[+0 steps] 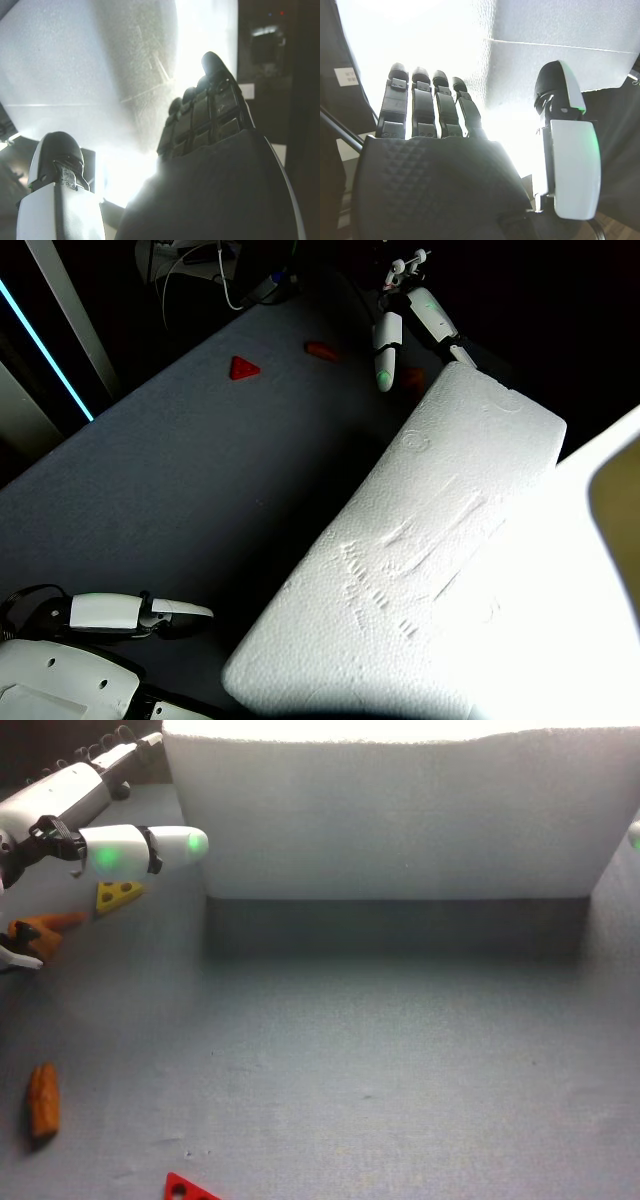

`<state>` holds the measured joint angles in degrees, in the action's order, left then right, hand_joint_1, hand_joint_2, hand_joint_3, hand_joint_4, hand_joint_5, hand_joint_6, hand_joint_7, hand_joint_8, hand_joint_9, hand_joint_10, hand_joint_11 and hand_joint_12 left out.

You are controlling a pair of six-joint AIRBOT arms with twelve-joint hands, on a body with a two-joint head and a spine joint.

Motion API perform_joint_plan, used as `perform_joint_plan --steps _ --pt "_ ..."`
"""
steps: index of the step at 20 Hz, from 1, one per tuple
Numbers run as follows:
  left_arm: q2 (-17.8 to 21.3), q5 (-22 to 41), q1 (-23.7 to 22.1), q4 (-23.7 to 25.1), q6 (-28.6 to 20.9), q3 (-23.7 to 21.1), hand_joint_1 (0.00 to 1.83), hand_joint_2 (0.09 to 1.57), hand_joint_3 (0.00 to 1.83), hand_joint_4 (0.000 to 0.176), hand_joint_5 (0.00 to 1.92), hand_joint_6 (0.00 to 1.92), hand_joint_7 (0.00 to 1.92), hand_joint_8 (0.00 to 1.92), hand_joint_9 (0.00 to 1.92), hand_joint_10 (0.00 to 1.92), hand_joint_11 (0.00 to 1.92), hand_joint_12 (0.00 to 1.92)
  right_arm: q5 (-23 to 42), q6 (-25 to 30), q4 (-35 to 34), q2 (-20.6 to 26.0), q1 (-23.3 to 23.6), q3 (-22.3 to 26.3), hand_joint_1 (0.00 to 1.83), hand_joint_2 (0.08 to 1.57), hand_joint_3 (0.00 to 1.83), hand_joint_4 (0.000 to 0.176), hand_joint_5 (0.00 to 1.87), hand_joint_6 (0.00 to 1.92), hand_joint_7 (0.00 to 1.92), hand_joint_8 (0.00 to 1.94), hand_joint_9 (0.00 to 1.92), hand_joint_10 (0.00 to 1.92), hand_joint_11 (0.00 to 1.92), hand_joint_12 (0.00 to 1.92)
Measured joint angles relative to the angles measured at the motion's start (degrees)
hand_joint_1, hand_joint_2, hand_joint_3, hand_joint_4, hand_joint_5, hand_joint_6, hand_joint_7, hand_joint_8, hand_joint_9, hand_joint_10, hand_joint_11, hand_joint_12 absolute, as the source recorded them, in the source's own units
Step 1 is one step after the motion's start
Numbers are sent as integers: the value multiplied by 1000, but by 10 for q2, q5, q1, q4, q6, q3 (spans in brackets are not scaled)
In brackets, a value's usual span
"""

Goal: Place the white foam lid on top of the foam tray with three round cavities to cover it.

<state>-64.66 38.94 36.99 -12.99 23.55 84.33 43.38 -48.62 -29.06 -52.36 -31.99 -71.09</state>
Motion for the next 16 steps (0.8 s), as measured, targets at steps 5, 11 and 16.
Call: perform_joint_plan --steps 5,11,16 --pt "15 15 11 1 2 -13 405 1057 2 0 4 0 0 0 0 0 0 665 10 -6 -7 22 -19 15 613 1123 0 0 0 0 0 0 0 0 0 0" --pt "47 61 44 8 -1 -57 488 1079 5 0 13 2 0 0 0 0 0 740 54 -7 7 57 -72 70 639 1151 6 0 0 0 0 0 0 0 68 34" --pt "90 132 93 25 -12 -115 437 1137 8 0 33 3 0 0 0 0 0 732 111 8 43 92 -139 129 410 1204 1 0 0 0 0 0 0 0 0 834"
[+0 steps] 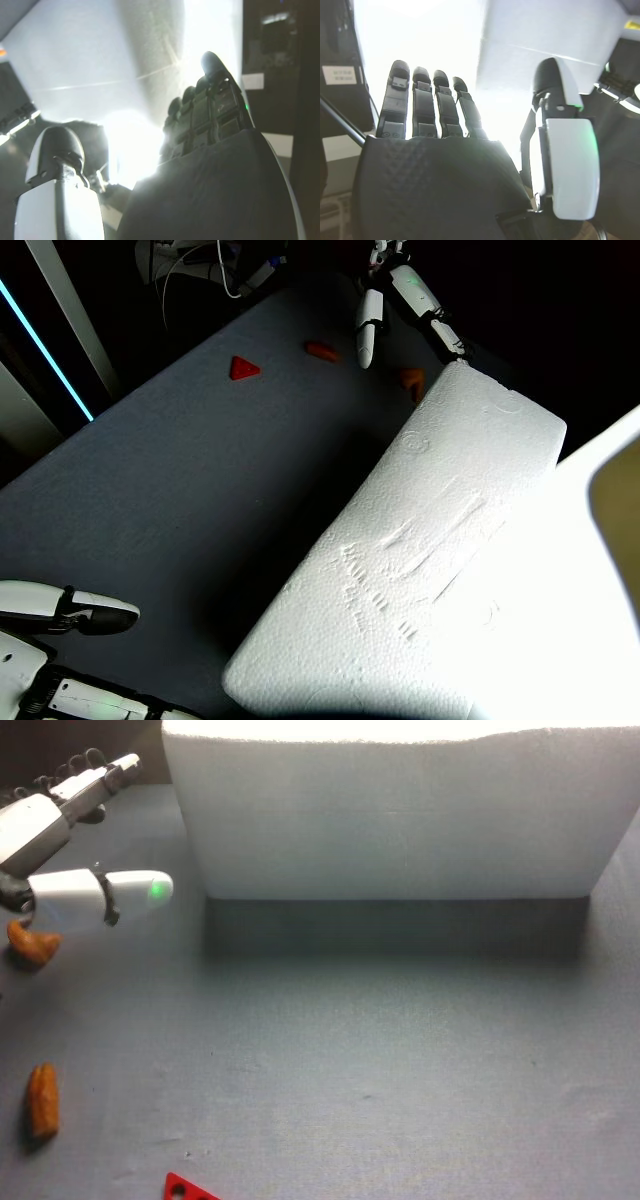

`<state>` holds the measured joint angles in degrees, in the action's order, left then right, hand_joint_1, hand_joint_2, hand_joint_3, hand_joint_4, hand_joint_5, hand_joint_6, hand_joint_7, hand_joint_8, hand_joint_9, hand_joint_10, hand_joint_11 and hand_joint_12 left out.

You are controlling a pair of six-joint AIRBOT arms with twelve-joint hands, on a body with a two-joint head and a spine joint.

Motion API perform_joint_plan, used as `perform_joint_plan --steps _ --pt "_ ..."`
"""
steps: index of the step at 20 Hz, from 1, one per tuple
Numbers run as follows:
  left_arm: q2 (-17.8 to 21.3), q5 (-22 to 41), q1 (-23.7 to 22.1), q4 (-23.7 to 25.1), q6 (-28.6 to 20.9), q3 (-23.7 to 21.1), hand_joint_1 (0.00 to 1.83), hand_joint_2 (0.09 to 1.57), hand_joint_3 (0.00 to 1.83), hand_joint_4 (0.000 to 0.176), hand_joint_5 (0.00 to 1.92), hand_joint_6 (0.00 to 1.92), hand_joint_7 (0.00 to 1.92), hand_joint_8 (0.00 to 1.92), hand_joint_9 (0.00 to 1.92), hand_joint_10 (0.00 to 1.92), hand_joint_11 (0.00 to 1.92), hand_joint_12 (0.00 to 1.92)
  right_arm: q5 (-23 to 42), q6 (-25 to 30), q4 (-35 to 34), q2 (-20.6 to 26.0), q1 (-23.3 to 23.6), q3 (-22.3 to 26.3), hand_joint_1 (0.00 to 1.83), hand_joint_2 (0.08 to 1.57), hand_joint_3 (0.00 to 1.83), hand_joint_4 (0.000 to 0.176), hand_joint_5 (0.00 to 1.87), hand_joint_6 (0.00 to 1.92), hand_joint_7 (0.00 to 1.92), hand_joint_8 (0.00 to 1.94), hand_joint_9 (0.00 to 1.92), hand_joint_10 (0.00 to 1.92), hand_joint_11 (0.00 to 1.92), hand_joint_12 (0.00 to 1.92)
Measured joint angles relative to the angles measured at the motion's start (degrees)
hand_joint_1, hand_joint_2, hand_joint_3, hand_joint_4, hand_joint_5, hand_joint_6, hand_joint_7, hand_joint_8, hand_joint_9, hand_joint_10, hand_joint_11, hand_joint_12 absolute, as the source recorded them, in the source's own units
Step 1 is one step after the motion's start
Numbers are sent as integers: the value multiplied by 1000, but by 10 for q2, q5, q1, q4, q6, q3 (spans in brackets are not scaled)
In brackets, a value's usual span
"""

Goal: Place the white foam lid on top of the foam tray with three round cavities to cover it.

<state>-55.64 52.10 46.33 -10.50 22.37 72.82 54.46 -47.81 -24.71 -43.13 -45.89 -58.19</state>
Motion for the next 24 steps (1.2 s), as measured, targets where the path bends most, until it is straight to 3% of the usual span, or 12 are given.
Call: perform_joint_plan --steps 4,7,11,12,14,15,16,20,21,22,23,24 --pt "19 56 21 23 -9 -37 403 1181 4 0 33 1 0 0 0 0 0 345 49 18 59 20 -31 38 279 1279 0 0 0 0 0 0 35 10 0 1060" --pt "28 81 35 45 -14 -62 398 1202 5 5 55 4 0 0 0 0 0 254 57 32 99 22 -36 54 244 1273 0 0 0 0 0 0 97 31 0 1174" --pt "31 116 41 78 -29 -81 374 1229 4 0 90 2 48 4 43 12 0 249 57 58 159 20 -36 63 424 1318 6 0 0 0 0 0 0 0 0 186" --pt "32 118 40 87 -32 -85 366 1231 4 0 92 3 55 7 52 15 0 249 57 61 164 20 -36 64 469 1339 4 0 0 0 0 0 0 0 0 65" --pt "32 118 31 113 -42 -89 260 1230 2 6 49 0 28 0 33 5 0 216 57 70 180 20 -37 68 392 1372 0 0 0 0 0 0 0 0 0 196" --pt "32 118 24 129 -46 -90 234 1233 2 15 27 0 11 0 21 2 0 163 57 73 193 18 -37 69 366 1359 0 0 0 0 0 0 0 0 0 38" --pt "30 118 19 144 -55 -90 260 1243 5 1 29 2 17 3 30 6 0 154 57 78 202 15 -37 69 358 1346 0 0 0 0 0 0 0 0 0 7" --pt "10 101 -5 193 -78 -86 302 1261 7 3 6 4 0 0 0 0 0 0 58 94 225 12 -37 73 309 1268 0 44 0 0 0 0 0 0 0 0" --pt "6 102 -9 200 -82 -86 268 1267 9 15 0 0 0 0 0 0 0 0 58 96 231 12 -37 74 303 1265 0 49 0 0 0 0 0 0 24 11" --pt "4 102 -11 209 -88 -86 253 1273 10 9 0 0 0 0 0 0 0 0 58 97 235 12 -37 75 317 1261 0 48 0 0 0 0 0 0 4 1" --pt "3 104 -14 217 -91 -86 235 1269 7 2 0 0 0 0 0 0 0 0 62 98 239 12 -37 77 332 1279 0 27 0 0 0 0 0 0 1 0" --pt "2 105 -15 220 -93 -86 229 1269 6 0 0 0 0 0 0 0 0 0 65 101 241 12 -37 78 314 1293 0 36 0 0 0 0 0 0 2 1"
